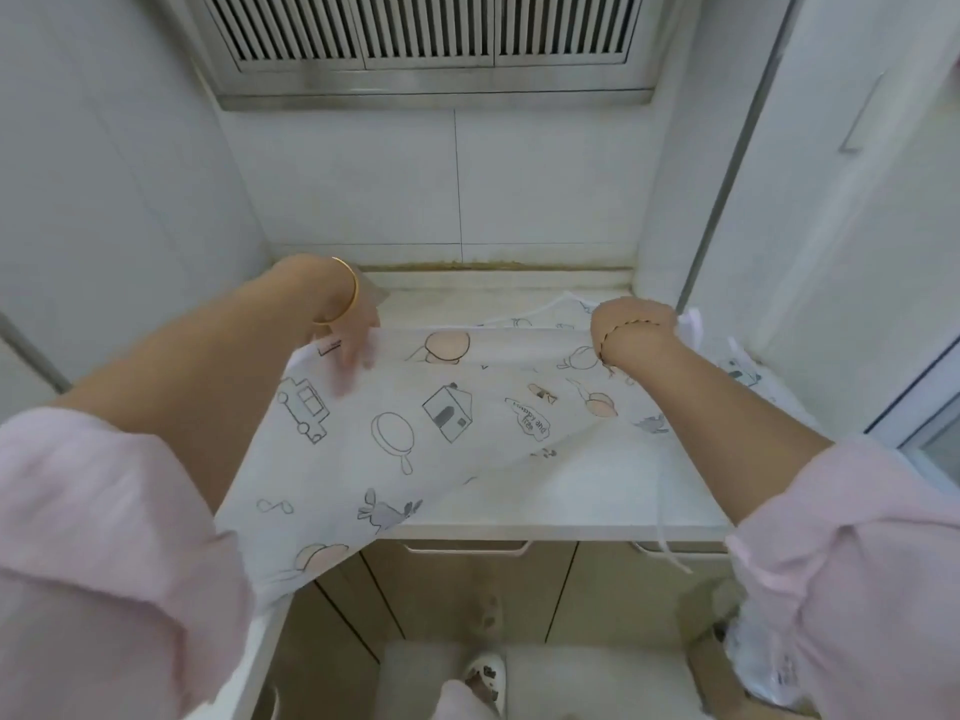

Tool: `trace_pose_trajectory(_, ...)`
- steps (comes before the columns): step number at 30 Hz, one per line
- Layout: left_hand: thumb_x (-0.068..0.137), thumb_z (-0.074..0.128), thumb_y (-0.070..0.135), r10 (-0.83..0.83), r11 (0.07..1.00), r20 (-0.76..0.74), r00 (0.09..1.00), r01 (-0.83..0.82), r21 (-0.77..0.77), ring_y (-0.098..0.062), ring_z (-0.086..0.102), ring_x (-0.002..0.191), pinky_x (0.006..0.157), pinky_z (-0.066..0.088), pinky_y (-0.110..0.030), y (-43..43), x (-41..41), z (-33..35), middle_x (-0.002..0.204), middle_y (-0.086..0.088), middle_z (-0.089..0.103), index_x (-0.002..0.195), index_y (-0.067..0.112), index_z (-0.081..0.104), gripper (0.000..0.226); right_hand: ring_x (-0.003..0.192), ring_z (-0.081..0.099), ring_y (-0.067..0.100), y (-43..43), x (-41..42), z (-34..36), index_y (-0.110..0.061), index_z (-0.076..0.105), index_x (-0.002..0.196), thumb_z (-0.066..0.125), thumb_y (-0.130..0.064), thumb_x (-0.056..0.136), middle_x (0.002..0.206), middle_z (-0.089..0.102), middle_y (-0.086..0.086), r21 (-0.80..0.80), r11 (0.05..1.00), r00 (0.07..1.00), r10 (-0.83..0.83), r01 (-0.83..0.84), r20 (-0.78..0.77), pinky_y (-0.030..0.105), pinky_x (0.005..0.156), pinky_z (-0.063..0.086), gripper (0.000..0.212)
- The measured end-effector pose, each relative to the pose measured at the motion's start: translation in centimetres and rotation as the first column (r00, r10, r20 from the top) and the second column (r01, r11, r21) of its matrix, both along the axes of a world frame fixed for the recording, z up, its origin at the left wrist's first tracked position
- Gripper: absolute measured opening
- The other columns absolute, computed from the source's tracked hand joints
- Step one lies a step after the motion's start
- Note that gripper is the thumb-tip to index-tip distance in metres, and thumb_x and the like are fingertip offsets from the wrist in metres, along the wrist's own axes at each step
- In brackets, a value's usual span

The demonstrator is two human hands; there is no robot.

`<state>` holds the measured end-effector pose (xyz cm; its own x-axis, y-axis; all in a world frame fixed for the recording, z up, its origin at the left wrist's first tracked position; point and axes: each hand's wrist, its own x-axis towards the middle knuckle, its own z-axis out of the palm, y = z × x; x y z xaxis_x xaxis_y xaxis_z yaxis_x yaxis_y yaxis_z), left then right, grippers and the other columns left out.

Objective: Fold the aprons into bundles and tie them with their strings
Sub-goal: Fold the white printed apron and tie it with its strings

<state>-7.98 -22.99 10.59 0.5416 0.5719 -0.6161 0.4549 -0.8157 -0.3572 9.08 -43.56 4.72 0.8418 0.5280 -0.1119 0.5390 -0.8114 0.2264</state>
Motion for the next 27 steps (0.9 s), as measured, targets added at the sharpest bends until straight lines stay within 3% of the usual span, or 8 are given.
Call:
trace_pose_trajectory(3,0.089,0.062,0.022,0.011,0.994,0.050,0.999,-0.016,0.109,-0.015,0.054,0.067,0.047,0.043,-0.018,0.2,0.0,1.4,0.092,-0.001,0.060,0.090,0.022,0.053,0.009,0.084,0.048,0.020,1.0,1.4,1.8,-0.015,0.054,0.079,0.048,-0.010,0.088,0.090,0.053,-0.001,-0.056,0.998,0.998,-0.004,0.007,0.055,0.030,0.077,0.032,0.012)
trace_pose_trajectory(5,0.092,0.057,0.025,0.076,0.980,0.071,0.995,-0.088,0.179,-0.013,0.051,0.062,0.056,0.045,-0.021,1.6,0.9,0.9,0.089,-0.002,0.059,0.079,0.021,0.052,0.015,0.075,0.046,0.017,1.9,1.9,2.2,-0.017,0.053,0.077,0.048,-0.011,0.087,0.080,0.052,-0.004,-0.098,0.995,0.993,0.010,0.001,0.114,0.029,0.075,0.030,0.013)
trace_pose_trajectory(8,0.091,0.056,0.015,0.038,0.969,0.190,0.981,-0.083,0.232,-0.026,0.063,0.097,0.087,0.049,-0.036,4.9,3.2,-1.8,0.113,-0.010,0.065,0.114,0.008,0.062,0.025,0.079,0.050,0.018,4.3,3.3,2.0,-0.017,0.053,0.078,0.052,-0.011,0.084,0.076,0.052,-0.004,-0.109,0.993,0.962,0.065,-0.037,0.265,0.030,0.080,0.031,0.009)
trace_pose_trajectory(11,0.090,0.050,0.008,-0.020,0.953,0.402,0.915,-0.104,0.284,-0.031,0.056,0.113,0.074,0.040,-0.036,6.9,5.2,-5.0,0.122,-0.012,0.058,0.125,0.006,0.052,0.035,0.100,0.053,0.023,6.3,5.8,0.7,-0.018,0.050,0.082,0.053,-0.008,0.081,0.093,0.061,-0.001,-0.095,0.989,0.919,0.144,-0.117,0.367,0.033,0.090,0.035,0.011)
trace_pose_trajectory(15,0.090,0.048,0.003,-0.039,0.977,0.339,0.940,-0.036,0.212,-0.031,0.052,0.120,0.088,0.046,-0.043,10.5,8.6,-10.9,0.127,-0.010,0.055,0.126,0.010,0.053,0.037,0.092,0.053,0.022,9.5,10.3,-2.7,-0.017,0.050,0.077,0.035,0.011,0.070,0.089,0.062,0.000,-0.139,0.950,0.839,0.312,-0.280,0.445,0.033,0.088,0.040,0.033)
trace_pose_trajectory(17,0.089,0.047,0.001,-0.027,0.987,0.359,0.933,-0.033,0.160,-0.029,0.055,0.117,0.092,0.046,-0.041,12.4,10.1,-14.0,0.123,-0.010,0.058,0.123,0.009,0.055,0.035,0.094,0.053,0.023,11.2,12.3,-4.4,-0.016,0.056,0.083,0.011,0.014,0.058,0.091,0.060,0.000,-0.217,0.927,0.827,0.372,-0.306,0.421,0.034,0.090,0.041,0.059)
trace_pose_trajectory(21,0.088,0.044,0.000,-0.051,0.992,0.403,0.914,0.001,0.124,-0.027,0.057,0.108,0.088,0.042,-0.035,16.1,13.7,-19.2,0.114,-0.006,0.060,0.116,0.014,0.055,0.032,0.103,0.050,0.024,16.0,15.8,-8.2,-0.014,0.056,0.107,0.051,-0.006,0.079,0.105,0.057,0.003,-0.302,0.922,0.888,0.336,-0.242,0.315,0.040,0.099,0.036,0.030)
trace_pose_trajectory(27,0.090,0.039,0.001,-0.071,0.997,0.389,0.918,0.078,0.000,-0.025,0.057,0.104,0.089,0.038,-0.033,18.8,17.2,-24.3,0.111,-0.004,0.060,0.117,0.016,0.051,0.034,0.122,0.041,0.029,22.1,15.4,-15.9,-0.012,0.033,0.136,0.046,-0.006,0.083,0.129,0.046,0.008,-0.121,0.894,0.898,0.439,-0.431,0.042,0.047,0.112,0.022,0.054)
